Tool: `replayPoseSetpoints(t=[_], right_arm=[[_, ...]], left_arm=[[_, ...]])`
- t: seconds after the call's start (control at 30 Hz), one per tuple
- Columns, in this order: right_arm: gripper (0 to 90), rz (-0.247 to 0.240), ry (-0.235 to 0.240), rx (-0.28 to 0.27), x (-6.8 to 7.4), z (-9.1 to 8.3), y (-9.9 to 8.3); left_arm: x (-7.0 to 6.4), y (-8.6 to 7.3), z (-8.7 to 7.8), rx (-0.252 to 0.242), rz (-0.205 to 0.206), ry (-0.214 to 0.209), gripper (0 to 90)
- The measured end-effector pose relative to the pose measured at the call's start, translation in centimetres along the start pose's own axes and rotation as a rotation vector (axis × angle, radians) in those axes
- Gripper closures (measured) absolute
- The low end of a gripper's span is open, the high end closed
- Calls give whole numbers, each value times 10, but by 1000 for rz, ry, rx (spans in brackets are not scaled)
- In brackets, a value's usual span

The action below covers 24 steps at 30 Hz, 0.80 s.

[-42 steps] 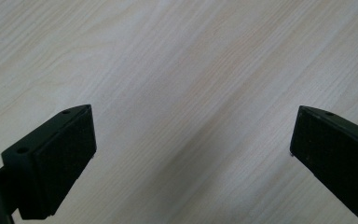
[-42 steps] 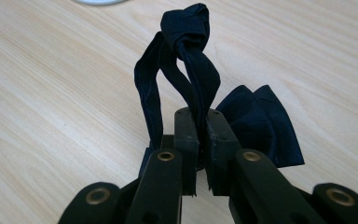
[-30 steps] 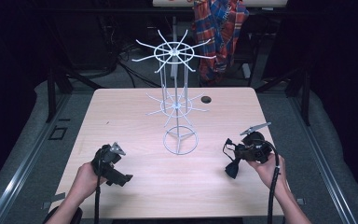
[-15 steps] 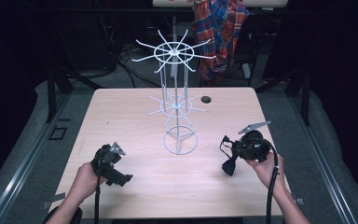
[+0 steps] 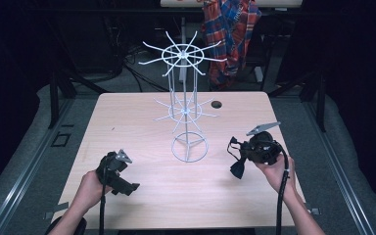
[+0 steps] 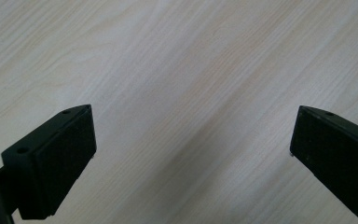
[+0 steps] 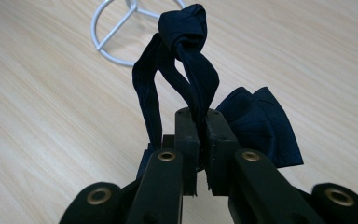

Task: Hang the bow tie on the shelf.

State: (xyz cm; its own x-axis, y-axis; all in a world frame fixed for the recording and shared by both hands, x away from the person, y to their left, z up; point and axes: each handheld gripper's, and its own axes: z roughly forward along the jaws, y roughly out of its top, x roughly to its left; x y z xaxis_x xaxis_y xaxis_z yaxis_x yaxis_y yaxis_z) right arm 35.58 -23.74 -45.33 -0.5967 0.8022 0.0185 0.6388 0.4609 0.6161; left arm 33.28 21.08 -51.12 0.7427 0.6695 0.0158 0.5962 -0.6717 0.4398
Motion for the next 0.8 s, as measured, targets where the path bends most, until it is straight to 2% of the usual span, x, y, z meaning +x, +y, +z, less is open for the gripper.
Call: replayPoseSetpoints(t=[0.37,0.57,0.8], right_arm=[[860,-45,-20,-21,3,3,22],[860,-43,-24,-48,2,0,29],[861,-32,-19,-62,-2,-5,30]], left_arm=[[-1,0,-1,-8,0,-4,2],[-1,0,-1,-9,0,-5,3],[-1,0,-1,-6,4,-7,3]])
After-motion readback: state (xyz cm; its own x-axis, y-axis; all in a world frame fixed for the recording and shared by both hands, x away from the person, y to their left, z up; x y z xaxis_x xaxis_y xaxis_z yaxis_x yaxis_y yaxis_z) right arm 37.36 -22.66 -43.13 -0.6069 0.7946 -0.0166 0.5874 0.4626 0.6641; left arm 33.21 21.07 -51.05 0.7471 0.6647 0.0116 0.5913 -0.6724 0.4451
